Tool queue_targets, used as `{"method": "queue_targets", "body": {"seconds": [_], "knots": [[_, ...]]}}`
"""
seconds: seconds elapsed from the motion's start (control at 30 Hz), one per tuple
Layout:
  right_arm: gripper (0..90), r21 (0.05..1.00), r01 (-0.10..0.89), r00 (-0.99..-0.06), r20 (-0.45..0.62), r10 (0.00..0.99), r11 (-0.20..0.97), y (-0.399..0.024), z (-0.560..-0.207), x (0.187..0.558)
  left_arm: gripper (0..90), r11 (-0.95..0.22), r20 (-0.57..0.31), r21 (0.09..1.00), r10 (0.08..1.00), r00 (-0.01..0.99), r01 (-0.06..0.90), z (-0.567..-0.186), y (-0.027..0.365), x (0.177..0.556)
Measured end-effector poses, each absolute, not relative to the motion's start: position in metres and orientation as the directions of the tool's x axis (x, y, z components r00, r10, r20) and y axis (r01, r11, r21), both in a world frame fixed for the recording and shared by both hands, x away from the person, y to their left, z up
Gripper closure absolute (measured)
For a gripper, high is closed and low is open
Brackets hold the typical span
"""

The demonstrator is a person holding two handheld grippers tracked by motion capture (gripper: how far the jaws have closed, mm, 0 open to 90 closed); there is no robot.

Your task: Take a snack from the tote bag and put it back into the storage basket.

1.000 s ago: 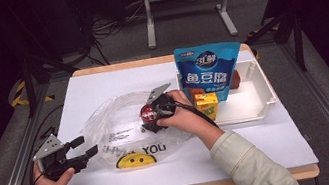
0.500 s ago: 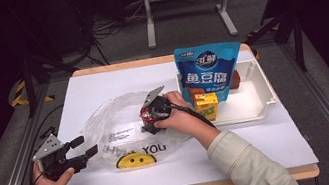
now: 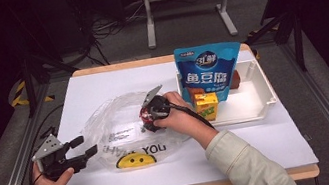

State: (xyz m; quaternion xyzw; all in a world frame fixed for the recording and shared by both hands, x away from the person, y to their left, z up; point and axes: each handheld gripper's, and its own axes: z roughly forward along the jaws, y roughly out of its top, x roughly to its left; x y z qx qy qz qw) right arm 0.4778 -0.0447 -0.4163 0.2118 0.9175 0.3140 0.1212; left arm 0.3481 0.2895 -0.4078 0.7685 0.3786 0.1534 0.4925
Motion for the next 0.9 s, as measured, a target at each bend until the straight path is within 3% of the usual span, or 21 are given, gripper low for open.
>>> {"method": "queue_targets", "body": {"seconds": [0.9], "knots": [[25.5,0.693,0.262,-0.895,-0.085,0.437,0.672,-0.053,-0.349,0.451,32.1,-0.221,-0.142,0.875,0.733,0.665,0.43,-0.407,0.29,0.347]]}}
